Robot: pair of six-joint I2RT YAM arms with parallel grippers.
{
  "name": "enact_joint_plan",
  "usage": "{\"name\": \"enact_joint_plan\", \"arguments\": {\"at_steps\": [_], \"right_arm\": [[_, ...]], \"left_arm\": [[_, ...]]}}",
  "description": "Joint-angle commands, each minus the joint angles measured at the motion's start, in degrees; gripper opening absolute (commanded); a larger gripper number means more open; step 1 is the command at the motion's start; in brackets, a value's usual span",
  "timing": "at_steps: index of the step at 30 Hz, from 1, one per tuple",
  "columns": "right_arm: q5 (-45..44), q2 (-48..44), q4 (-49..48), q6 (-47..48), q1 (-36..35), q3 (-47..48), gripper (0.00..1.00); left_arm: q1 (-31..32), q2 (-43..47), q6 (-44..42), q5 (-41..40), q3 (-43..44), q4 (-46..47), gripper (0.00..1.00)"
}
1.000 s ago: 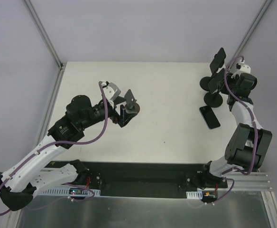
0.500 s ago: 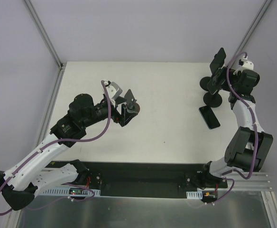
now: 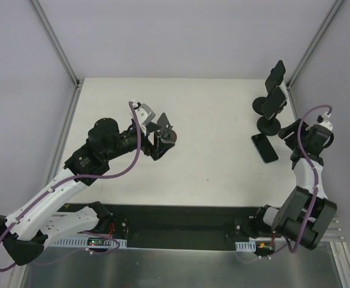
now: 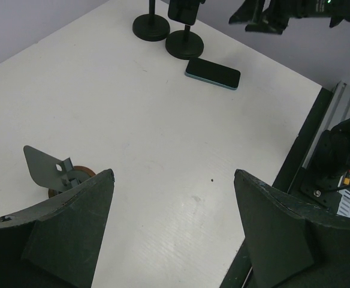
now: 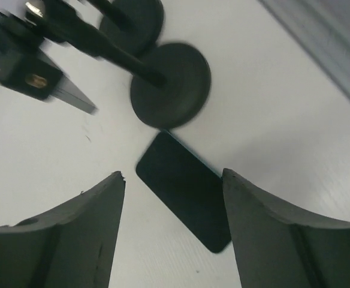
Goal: Place the phone on the phone stand
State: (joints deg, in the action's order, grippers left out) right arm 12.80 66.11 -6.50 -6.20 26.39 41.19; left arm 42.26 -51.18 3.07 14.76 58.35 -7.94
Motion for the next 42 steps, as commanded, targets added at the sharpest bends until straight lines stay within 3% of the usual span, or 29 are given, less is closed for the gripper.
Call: {"name": "enact_joint_plan", "arguments": {"at_steps": [1, 3, 4, 5, 7, 10, 16, 23, 32, 36, 39, 42], "right_arm": [[5.3, 8.7, -6.8, -7.1, 1.6, -2.9, 0.58], [7.3, 12.4, -7.7, -7.7, 1.6, -0.6, 0.48], [7.6, 15.9, -7.9, -8.0, 1.6, 0.3, 0.48], [7.7, 17.8, -8.7, -8.0, 1.6, 1.3, 0.50], [7.7, 22.9, -9.2, -9.0, 1.6, 4.0, 0.62], [8.3, 25.9, -9.8, -9.5, 1.4, 7.0, 0.71], [8.6, 32.9, -3.1, -9.4, 0.9, 11.9, 0.69], [13.2, 33.6, -2.6, -12.2, -3.5, 8.5, 0.65], [16.0, 22.4, -11.2, -22.6, -14.9, -4.6, 0.66], [16.3, 17.1, -11.1, -25.4, -19.8, -6.9, 0.70], [15.6, 12.0, -9.5, -23.8, -19.9, -8.9, 0.75], [16.7, 5.2, 2.1, -15.3, -20.3, -6.2, 0.81]], "left_arm": [[-0.5, -0.1, 1.0, 1.1, 0.2, 2.5, 0.80], [-0.5, -0.1, 1.1, 1.2, 0.2, 2.5, 0.80], [-0.5, -0.2, 1.1, 1.4, 0.2, 2.5, 0.80], [-0.5, -0.2, 1.1, 1.5, 0.2, 2.6, 0.80], [-0.5, -0.2, 0.9, 1.1, 0.2, 2.6, 0.80], [-0.5, -0.9, 0.3, 0.0, 0.0, 2.6, 0.80], [-0.8, -1.3, -0.2, -1.0, -0.1, 2.5, 0.80], [-1.7, -1.9, 0.3, -0.4, -0.1, 2.6, 0.80], [-4.6, -3.8, -0.1, -4.1, -0.7, 2.5, 0.80], [-8.1, -8.7, 2.3, -3.9, -0.9, 2.8, 0.80], [-10.9, -13.7, 3.9, -4.3, -1.5, 3.7, 0.80], [-15.3, -20.5, 7.3, -4.6, -0.2, 3.8, 0.79]]}}
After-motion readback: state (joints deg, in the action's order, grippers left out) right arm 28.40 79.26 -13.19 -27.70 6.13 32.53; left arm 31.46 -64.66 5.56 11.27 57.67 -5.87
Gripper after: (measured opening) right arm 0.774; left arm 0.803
